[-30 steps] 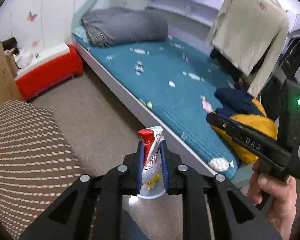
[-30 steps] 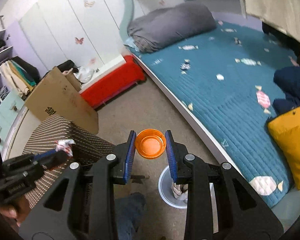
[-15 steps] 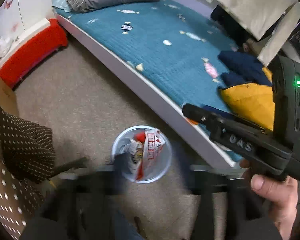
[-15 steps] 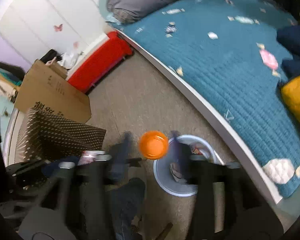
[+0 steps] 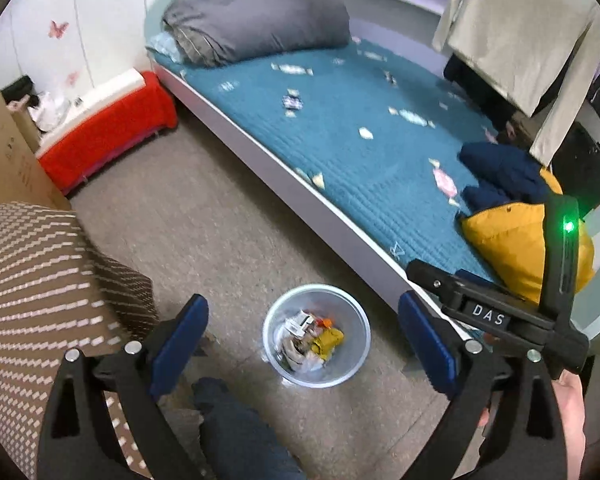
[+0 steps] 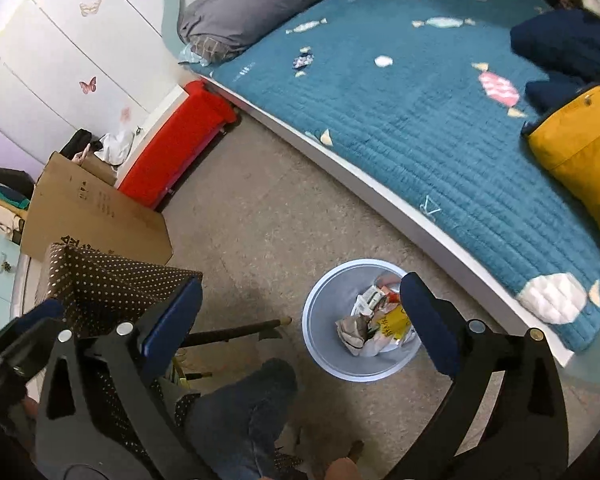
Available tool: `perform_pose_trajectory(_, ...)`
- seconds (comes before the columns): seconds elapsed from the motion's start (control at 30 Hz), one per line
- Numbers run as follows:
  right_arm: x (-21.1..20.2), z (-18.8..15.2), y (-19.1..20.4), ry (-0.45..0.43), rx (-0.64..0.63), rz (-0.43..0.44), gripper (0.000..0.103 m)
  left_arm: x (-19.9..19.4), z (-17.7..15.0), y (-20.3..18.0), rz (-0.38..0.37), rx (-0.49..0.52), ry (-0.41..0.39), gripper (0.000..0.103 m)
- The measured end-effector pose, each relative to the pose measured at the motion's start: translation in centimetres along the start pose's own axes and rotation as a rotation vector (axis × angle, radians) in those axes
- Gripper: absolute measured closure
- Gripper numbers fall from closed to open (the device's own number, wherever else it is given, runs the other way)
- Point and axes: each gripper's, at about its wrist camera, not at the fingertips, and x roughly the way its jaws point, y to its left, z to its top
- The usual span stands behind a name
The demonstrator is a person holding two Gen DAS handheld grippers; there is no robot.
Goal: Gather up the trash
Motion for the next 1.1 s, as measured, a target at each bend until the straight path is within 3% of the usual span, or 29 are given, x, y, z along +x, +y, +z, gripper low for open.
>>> perform_pose_trajectory(0.3, -6.4, -2.1, 4.5, -0.073, -0.101, 0.017, 0.006, -9.6, -3.3, 0.1, 0.082, 0.008, -0.206, 0.008)
perform_pose_trajectory(0.5, -12.3, -4.3, 8.8, -0.154, -0.208, 0.041, 0.006, -16.9, -7.3, 0.5, 0.187, -0.008, -0.413, 0.008)
perform_pose_trajectory(0.8, -21.6, -9.4, 16.7, -0.303, -0.397, 0.116, 0.006, -26.2, -13.5, 3.2, 0.387, -0.166, -0.543, 0.008)
perform_pose_trajectory(1.1, -29.5, -15.4, 21.9, -0.45, -0.577, 0.216, 0.006, -33.9, -19.5, 4.0, 0.472, -0.284, -0.668, 0.005)
